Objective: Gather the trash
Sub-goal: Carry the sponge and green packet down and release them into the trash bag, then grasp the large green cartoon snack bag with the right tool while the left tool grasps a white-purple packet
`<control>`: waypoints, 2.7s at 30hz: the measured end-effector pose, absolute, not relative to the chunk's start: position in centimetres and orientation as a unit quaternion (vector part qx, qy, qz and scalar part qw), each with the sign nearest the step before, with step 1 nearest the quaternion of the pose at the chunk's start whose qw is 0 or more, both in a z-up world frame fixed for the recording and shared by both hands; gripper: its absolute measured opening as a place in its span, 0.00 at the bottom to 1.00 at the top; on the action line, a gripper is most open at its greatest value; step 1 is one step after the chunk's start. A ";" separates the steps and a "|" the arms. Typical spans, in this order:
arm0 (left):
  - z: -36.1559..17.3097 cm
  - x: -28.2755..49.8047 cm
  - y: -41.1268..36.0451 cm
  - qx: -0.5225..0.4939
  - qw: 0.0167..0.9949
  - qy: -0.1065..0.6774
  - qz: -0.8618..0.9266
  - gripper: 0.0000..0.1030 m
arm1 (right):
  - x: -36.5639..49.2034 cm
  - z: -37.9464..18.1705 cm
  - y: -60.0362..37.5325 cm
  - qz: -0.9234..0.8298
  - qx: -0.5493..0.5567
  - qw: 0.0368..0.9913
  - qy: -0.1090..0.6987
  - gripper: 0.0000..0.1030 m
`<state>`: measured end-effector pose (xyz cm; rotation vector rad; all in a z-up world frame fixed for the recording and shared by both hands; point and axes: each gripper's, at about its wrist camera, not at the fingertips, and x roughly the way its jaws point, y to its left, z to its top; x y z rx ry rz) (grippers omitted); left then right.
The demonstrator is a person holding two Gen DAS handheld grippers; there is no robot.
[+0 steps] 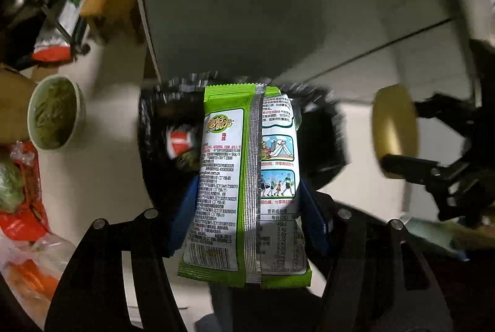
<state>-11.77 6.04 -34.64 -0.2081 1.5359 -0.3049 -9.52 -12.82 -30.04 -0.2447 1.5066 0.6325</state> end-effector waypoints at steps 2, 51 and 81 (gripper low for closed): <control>-38.4 -11.2 5.3 -0.065 0.686 0.714 -0.121 0.59 | -9.5 -33.3 -13.0 0.261 -0.114 0.666 0.690 0.80; -8.7 -6.6 2.1 -0.031 0.867 0.497 -0.022 0.87 | 5.4 -1.3 -18.8 0.176 0.018 0.927 0.329 0.95; -8.7 -0.3 1.8 0.018 0.890 0.453 -0.039 0.87 | 14.2 -1.1 -27.8 0.279 0.274 0.850 0.354 0.21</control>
